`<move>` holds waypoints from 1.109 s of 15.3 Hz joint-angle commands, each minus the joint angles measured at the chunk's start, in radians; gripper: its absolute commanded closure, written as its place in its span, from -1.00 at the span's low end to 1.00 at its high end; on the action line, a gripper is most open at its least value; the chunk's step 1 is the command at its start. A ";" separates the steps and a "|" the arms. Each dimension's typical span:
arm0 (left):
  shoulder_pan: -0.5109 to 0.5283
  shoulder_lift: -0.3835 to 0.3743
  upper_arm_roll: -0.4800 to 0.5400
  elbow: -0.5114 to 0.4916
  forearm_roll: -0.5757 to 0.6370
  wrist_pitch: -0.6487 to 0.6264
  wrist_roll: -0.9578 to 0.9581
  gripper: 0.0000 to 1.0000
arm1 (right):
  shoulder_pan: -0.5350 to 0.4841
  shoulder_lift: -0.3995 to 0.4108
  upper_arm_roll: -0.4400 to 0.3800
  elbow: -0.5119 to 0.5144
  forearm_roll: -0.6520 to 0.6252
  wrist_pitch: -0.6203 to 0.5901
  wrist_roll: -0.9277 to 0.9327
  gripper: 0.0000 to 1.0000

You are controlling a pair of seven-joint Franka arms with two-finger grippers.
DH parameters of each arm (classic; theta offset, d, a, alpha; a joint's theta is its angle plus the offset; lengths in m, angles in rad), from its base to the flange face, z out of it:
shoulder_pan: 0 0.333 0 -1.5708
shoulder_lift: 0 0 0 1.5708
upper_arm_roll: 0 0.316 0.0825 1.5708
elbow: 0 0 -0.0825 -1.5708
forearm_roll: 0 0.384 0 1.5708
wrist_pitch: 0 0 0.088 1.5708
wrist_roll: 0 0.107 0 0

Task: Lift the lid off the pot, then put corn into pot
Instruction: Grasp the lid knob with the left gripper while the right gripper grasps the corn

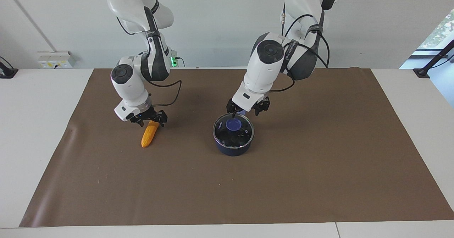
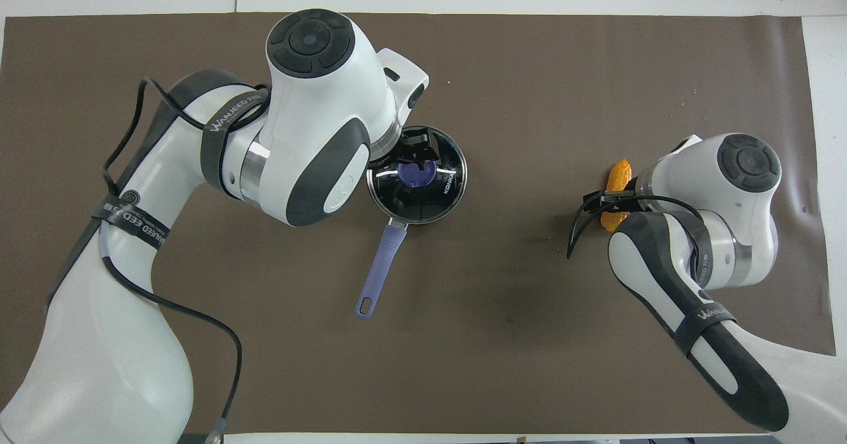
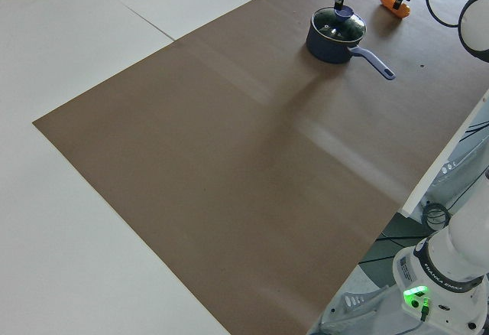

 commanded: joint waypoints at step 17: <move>-0.080 0.103 0.020 0.034 0.100 0.062 -0.084 -0.85 | 0.003 0.032 0.006 0.285 -0.006 -0.334 0.007 1.00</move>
